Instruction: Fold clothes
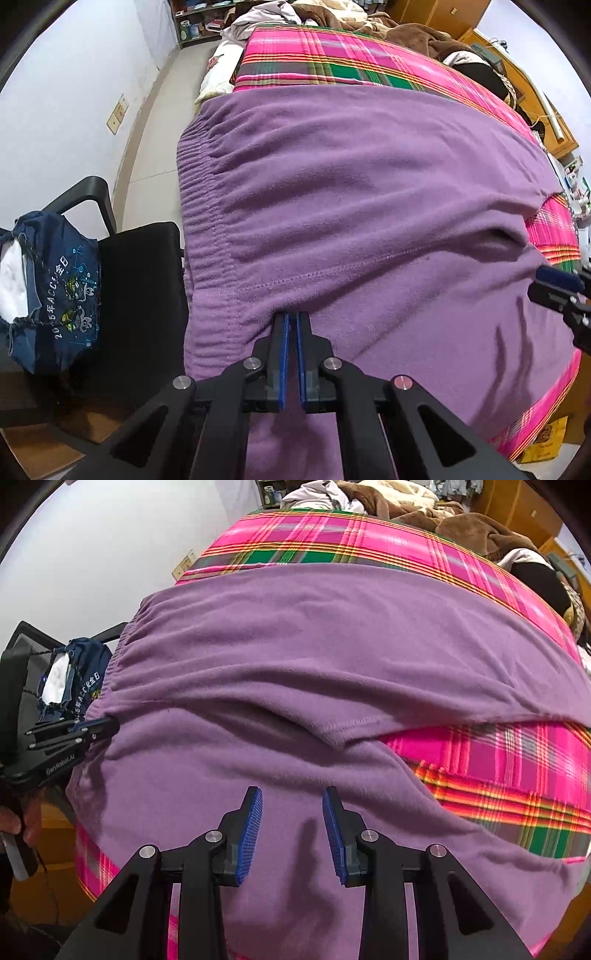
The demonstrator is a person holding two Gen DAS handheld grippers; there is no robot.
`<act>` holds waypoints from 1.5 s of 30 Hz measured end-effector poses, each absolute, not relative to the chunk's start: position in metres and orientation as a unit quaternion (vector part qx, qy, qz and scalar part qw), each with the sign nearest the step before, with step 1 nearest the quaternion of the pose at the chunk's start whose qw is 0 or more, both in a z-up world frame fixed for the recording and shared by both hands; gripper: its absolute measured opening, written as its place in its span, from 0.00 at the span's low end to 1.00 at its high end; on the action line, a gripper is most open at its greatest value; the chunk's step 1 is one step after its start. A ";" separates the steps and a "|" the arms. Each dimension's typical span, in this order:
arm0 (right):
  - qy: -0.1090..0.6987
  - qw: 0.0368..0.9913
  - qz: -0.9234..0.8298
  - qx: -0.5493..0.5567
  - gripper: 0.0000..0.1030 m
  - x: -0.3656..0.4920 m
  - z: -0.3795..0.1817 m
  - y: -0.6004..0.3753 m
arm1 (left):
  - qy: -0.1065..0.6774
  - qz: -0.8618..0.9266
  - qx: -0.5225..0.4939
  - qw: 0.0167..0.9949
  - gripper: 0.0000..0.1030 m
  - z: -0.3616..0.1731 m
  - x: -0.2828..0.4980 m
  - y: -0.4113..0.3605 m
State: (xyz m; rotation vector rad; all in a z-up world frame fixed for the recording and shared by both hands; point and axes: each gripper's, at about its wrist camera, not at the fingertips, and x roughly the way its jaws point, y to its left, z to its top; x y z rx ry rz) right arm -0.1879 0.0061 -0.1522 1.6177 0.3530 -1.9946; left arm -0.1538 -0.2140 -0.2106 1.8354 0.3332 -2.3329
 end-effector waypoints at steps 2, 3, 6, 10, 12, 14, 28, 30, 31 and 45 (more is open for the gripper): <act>0.129 0.274 -0.742 0.598 0.34 -0.191 -0.150 0.003 | 0.113 -0.781 0.609 0.078 0.04 -0.207 -0.152 -0.218; 0.127 0.277 -0.743 0.596 0.34 -0.192 -0.149 0.002 | 0.114 -0.782 0.608 0.079 0.04 -0.205 -0.152 -0.220; 0.123 0.282 -0.746 0.591 0.34 -0.195 -0.145 -0.002 | 0.114 -0.783 0.605 0.088 0.04 -0.202 -0.152 -0.229; 0.121 0.285 -0.745 0.591 0.34 -0.197 -0.146 -0.006 | 0.107 -0.779 0.609 0.109 0.04 -0.206 -0.159 -0.245; 0.121 0.286 -0.744 0.591 0.34 -0.197 -0.146 -0.008 | 0.101 -0.778 0.609 0.113 0.04 -0.204 -0.165 -0.251; 0.120 0.286 -0.744 0.592 0.34 -0.198 -0.147 -0.010 | 0.096 -0.780 0.609 0.112 0.04 -0.200 -0.166 -0.246; 0.133 0.293 -0.752 0.575 0.34 -0.198 -0.143 -0.026 | 0.096 -0.791 0.596 0.097 0.04 -0.190 -0.167 -0.240; 0.143 0.304 -0.754 0.565 0.34 -0.209 -0.137 -0.031 | 0.097 -0.792 0.595 0.095 0.04 -0.189 -0.167 -0.242; 0.147 0.309 -0.755 0.560 0.34 -0.214 -0.135 -0.034 | 0.099 -0.793 0.593 0.096 0.04 -0.189 -0.168 -0.245; 0.246 0.377 -0.744 0.494 0.41 -0.292 -0.127 -0.073 | 0.107 -0.811 0.570 0.075 0.11 -0.197 -0.227 -0.341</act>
